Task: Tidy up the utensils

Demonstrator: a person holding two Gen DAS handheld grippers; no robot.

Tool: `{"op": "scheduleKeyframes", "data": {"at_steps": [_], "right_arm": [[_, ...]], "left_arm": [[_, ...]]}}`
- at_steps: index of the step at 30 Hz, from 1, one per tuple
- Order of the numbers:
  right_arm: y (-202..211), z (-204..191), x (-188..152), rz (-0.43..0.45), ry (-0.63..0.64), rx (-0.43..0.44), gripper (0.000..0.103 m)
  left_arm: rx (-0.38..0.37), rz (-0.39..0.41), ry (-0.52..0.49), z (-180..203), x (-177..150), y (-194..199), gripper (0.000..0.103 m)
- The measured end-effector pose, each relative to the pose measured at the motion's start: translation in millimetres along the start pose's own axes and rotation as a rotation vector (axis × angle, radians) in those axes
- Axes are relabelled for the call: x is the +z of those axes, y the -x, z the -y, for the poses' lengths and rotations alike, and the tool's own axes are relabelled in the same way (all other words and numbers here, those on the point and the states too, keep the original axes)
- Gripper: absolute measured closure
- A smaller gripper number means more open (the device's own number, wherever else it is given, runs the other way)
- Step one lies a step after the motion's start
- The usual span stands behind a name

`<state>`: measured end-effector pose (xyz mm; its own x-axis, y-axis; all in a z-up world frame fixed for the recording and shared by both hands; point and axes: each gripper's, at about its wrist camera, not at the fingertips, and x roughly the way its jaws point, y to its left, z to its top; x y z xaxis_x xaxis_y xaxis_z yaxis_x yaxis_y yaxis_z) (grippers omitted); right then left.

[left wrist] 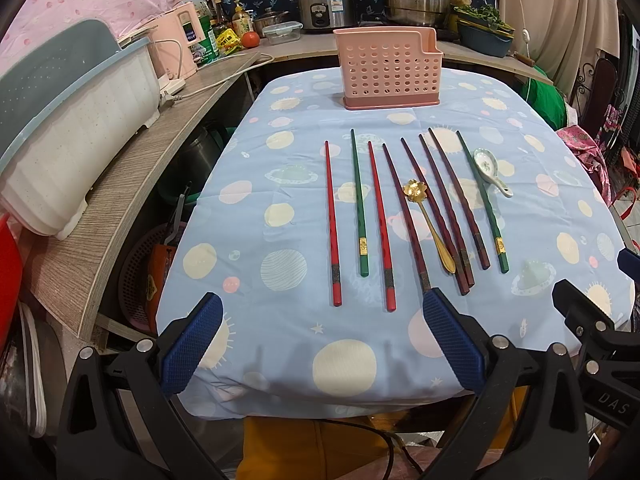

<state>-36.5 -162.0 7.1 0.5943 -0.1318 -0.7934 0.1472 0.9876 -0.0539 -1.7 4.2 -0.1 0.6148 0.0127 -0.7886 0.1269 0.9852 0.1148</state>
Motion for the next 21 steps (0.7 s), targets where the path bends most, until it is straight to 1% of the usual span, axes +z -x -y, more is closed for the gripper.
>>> {"op": "scheduleKeyframes", "data": {"at_steps": [8,21], "right_arm": [[0,1,0,-0.001,-0.002,0.001,0.007],[-8,9,5,-0.012,-0.021,-0.006,0.007]], "left_arm": [[0.000,-0.002,0.001,0,0,0,0.007],[-0.008,-0.034,0.020,-1,7,-12,0.007]]}}
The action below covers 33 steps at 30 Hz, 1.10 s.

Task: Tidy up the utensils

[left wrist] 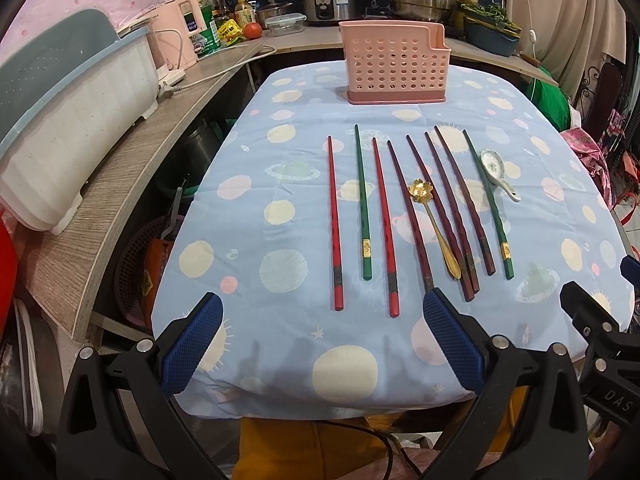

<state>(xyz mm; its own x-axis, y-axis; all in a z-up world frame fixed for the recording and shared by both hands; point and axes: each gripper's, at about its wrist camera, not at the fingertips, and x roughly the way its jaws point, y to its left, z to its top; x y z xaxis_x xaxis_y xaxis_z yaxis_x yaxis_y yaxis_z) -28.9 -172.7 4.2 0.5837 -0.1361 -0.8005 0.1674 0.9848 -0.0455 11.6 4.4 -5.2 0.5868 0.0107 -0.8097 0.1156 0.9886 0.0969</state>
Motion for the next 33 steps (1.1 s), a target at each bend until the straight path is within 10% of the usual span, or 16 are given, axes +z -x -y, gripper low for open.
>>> {"op": "scheduleKeyframes", "data": {"at_steps": [17,26,33], "right_arm": [[-38,12,15,-0.022,-0.048,0.001,0.007],[-51,17,29,-0.019,-0.060,0.014,0.008],[-83,33,60,-0.037,-0.165,0.110,0.036]], "left_arm": [[-0.031,-0.129,0.097,-31,11,-87,0.010],[-0.111,-0.197,0.118,-33,3,-103,0.041],[-0.137,-0.184,0.113,-34,7,-103,0.083]]}}
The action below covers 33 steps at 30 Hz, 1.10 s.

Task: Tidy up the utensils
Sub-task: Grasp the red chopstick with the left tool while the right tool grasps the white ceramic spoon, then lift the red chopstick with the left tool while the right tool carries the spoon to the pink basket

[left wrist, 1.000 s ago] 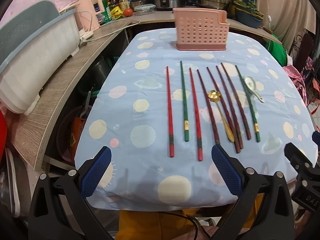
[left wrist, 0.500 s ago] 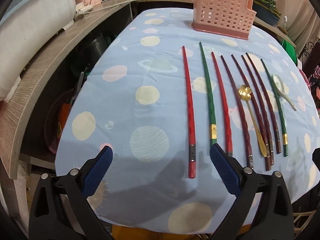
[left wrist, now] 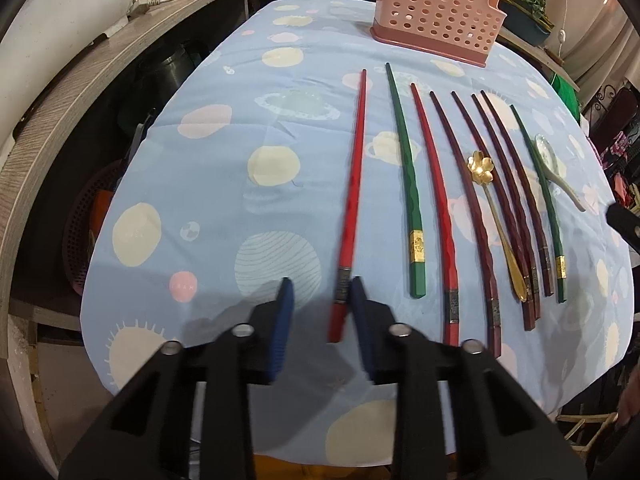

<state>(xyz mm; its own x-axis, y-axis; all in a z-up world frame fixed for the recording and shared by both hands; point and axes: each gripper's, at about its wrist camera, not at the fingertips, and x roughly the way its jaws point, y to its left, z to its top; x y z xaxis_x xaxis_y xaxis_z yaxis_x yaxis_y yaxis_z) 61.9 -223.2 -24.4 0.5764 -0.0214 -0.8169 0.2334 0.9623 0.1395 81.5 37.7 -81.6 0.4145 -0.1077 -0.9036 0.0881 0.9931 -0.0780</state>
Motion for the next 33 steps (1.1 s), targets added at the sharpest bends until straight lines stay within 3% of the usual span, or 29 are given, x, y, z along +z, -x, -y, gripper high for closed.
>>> {"op": "scheduleKeyframes", "data": {"at_steps": [1,2,4,7,11,15,23,33], "right_arm": [[-6,2,4,-0.007,-0.017,0.015,0.041],[-13,4,8,-0.015,-0.030,0.025,0.044],[-25,6,14,-0.036,-0.050,0.041,0.060],[-43,7,17,-0.073,-0.075,0.074,0.071],[-56,8,17,-0.097,-0.095,0.099,0.077],[-62,11,16,-0.107,-0.109,0.124,0.089],[-57,16,15,-0.090,-0.121,0.135,0.091],[-34,24,27,-0.035,-0.106,0.107,0.092]], "left_arm": [[-0.005,-0.001,0.001,0,1,-1,0.091],[-0.004,-0.002,0.000,-1,2,-1,0.093],[-0.004,-0.001,-0.004,0,2,-1,0.093],[0.007,0.002,-0.013,2,4,-3,0.094],[0.014,0.003,-0.018,3,5,-3,0.094],[0.014,0.004,-0.018,4,6,-4,0.094],[-0.003,-0.002,-0.004,3,10,-3,0.094],[-0.029,0.101,0.011,3,33,33,0.096]]}}
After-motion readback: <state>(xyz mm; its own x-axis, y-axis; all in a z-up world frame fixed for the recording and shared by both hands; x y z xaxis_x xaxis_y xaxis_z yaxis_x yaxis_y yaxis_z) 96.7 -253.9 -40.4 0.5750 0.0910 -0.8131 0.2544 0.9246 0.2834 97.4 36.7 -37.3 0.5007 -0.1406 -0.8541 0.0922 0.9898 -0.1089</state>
